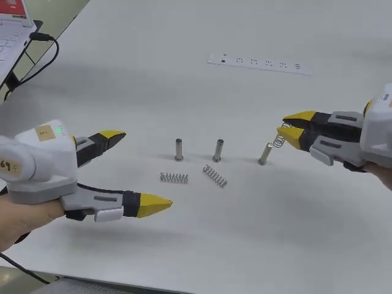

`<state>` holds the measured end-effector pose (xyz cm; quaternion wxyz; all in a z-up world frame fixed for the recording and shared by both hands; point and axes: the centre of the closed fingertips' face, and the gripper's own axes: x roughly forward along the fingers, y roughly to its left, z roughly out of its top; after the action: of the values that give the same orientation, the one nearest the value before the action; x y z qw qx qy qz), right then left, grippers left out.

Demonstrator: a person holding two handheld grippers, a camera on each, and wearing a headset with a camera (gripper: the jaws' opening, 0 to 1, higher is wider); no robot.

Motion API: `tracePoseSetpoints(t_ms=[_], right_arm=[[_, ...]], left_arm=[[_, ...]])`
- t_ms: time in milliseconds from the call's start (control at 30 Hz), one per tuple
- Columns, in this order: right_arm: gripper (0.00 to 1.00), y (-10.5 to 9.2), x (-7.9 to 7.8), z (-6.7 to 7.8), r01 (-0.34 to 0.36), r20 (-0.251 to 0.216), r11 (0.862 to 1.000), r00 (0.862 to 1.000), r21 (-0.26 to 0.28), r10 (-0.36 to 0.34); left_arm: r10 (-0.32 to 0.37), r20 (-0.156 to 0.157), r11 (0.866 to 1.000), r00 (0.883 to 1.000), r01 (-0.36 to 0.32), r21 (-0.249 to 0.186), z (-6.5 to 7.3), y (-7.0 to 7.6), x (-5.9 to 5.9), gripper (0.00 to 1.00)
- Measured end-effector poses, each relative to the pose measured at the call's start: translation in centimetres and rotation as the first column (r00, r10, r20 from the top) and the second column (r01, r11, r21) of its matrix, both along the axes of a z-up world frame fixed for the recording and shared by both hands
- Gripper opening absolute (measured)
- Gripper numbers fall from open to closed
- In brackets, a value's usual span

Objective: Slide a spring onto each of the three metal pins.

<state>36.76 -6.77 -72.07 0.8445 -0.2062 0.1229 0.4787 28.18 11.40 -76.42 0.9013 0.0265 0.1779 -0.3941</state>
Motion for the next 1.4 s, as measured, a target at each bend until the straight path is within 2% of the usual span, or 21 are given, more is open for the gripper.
tracePoseSetpoints(t_ms=[667,967,1400], right_arm=[[0.07,0.0,1.3,-0.6,0.040,-0.021,0.999,0.999,0.008,-0.040],[0.07,0.2,1.4,-1.2,0.043,-0.036,0.999,0.998,0.004,-0.043],[0.07,0.1,1.5,-1.8,0.047,-0.048,0.999,0.998,-0.004,-0.047]], left_arm=[[0.000,0.002,1.000,1.000,0.000,0.008,-0.1,0.1,-0.2,0.99],[0.011,0.009,1.000,1.000,-0.011,-0.005,0.3,0.2,0.1,0.99],[0.019,0.009,1.000,1.000,-0.019,-0.001,0.3,0.4,0.2,0.99]])
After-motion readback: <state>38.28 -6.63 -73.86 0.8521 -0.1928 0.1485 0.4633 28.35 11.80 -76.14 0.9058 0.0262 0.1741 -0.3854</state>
